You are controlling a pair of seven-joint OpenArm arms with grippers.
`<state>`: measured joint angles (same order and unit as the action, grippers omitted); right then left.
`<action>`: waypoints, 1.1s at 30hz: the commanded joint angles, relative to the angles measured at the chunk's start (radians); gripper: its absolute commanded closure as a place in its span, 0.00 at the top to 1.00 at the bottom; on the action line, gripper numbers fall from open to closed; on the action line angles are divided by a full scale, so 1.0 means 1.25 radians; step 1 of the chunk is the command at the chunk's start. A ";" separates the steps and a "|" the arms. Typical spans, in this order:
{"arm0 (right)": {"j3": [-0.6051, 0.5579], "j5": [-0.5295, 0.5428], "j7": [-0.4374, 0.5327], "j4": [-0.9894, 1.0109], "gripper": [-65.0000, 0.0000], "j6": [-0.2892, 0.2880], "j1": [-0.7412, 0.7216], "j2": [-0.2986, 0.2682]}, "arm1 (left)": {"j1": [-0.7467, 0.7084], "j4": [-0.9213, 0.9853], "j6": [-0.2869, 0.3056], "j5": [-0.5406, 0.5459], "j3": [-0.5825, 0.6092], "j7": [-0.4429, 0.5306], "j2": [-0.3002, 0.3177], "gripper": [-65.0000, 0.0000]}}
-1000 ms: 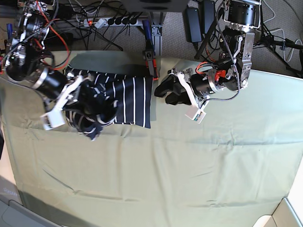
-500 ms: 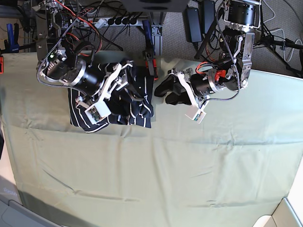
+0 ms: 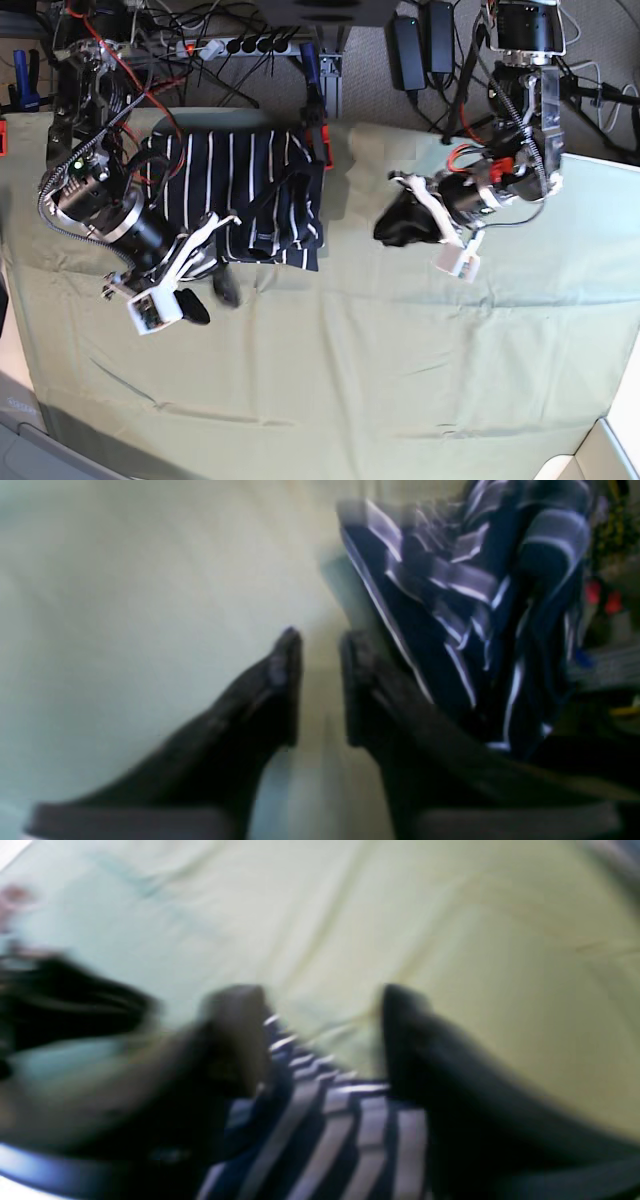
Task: Fold the T-shirt properly
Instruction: 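Fold the strip's other end over with the right gripper onto the stack, then grasp the folded stack's edge with both grippers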
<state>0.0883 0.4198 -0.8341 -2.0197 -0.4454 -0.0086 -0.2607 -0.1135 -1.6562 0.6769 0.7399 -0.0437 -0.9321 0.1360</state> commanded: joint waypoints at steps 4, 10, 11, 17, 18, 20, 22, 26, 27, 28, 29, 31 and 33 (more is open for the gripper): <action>0.066 0.002 0.019 0.051 0.00 -0.066 -0.060 -0.007 | 0.006 -0.082 0.013 0.141 0.038 -0.045 0.013 0.11; 0.106 -0.012 0.043 0.210 0.00 -0.066 -0.135 -0.007 | -0.016 -0.101 0.015 0.048 0.236 -0.016 0.013 0.02; 0.107 -0.016 0.049 0.240 0.00 -0.066 -0.150 -0.007 | -0.016 -0.111 0.015 0.023 0.268 -0.006 0.013 0.02; 0.107 -0.016 0.057 0.390 0.00 -0.066 -0.235 -0.009 | -0.016 -0.164 0.014 -0.052 0.410 0.007 0.013 0.02; 0.107 -0.016 0.058 0.409 0.00 -0.066 -0.247 -0.009 | -0.016 -0.164 0.013 -0.066 0.423 0.009 0.013 0.02; 0.107 -0.016 0.057 0.445 0.00 -0.066 -0.267 -0.009 | -0.016 -0.164 0.013 -0.095 0.436 0.015 0.013 0.02; 0.107 -0.016 0.057 0.470 0.00 -0.066 -0.277 -0.009 | -0.013 -0.164 0.013 -0.117 0.431 0.026 0.013 0.02; 0.107 -0.016 0.057 0.498 0.00 -0.066 -0.280 -0.009 | 0.014 -0.165 0.012 -0.125 0.367 0.028 0.014 0.02; 0.107 -0.016 0.057 0.500 0.00 -0.066 -0.279 -0.009 | 0.021 -0.166 0.012 -0.118 0.343 0.018 0.014 0.02; 0.107 -0.016 0.057 0.500 0.00 -0.066 -0.279 -0.009 | 0.027 -0.170 0.012 -0.098 0.316 -0.002 0.014 0.02; 0.107 -0.016 0.057 0.500 0.00 -0.066 -0.279 -0.009 | 0.029 -0.177 0.012 -0.072 0.290 -0.023 0.016 0.02; 0.107 -0.016 0.057 0.500 0.00 -0.067 -0.279 -0.009 | 0.023 -0.201 0.012 -0.002 0.247 -0.051 0.034 0.02; 0.107 -0.016 0.057 0.500 0.00 -0.067 -0.279 -0.009 | 0.007 -0.240 0.013 0.053 0.223 -0.060 0.056 0.02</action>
<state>0.2165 0.3870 -0.7887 -1.3800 -0.4461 -0.3294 -0.2604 -0.1173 -1.9354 0.6781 0.7849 0.2348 -1.0267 0.2050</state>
